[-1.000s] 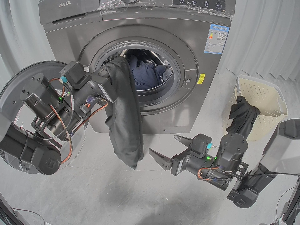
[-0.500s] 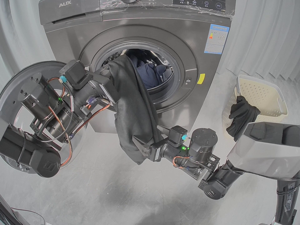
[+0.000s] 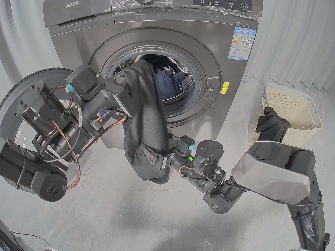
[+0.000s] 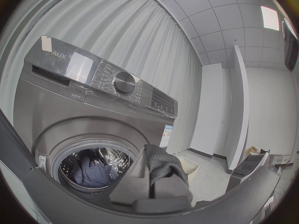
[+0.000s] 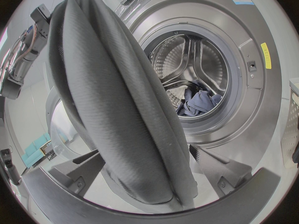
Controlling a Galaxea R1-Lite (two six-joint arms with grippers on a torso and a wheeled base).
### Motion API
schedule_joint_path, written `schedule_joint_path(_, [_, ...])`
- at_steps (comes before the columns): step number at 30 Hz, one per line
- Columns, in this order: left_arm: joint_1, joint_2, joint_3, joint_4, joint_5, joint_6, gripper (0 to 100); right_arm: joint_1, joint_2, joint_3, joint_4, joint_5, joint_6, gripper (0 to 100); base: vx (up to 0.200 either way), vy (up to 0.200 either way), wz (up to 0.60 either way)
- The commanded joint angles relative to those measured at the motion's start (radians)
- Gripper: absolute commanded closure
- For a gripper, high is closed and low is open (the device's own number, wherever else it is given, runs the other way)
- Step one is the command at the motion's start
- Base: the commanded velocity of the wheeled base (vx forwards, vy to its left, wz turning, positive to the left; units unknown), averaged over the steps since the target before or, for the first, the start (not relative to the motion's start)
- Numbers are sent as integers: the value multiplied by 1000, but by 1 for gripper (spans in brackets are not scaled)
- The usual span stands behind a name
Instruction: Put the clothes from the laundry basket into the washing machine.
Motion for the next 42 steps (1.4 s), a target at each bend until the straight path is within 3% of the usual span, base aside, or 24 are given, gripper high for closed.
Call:
schedule_joint_path(1, [-9, -12, 4, 0, -1, -1, 100, -3, 69, -76, 6, -4, -2, 0, 0, 0, 0])
schedule_joint_path(11, [-23, -13, 4, -9, -7, -1, 100, -3, 132, -192, 17, -9, 1, 0, 0, 0, 0])
schedule_joint_path(12, [-24, -13, 4, -13, -7, -1, 100, -3, 132, -199, 17, -11, 1, 100, 0, 0, 0])
schedule_joint_path(18, [-3, -6, 6, -8, -2, -2, 100, -32, 111, -206, 16, -21, 8, 100, 0, 0, 0])
schedule_joint_path(22, [92, 20, 10, 1, -10, -2, 100, -72, 46, -154, 17, -61, 11, 100, 0, 0, 0])
schedule_joint_path(26, [169, 63, 13, -2, -27, 1, 100, -110, -49, -54, 12, -64, 11, 100, 0, 0, 0])
schedule_joint_path(32, [180, 134, 64, -11, -41, 5, 100, -122, -136, -11, 16, -63, 11, 100, 0, 0, 0])
schedule_joint_path(42, [178, 293, 145, -71, -77, 28, 100, -64, -199, -16, 14, -63, 11, 100, 0, 0, 0])
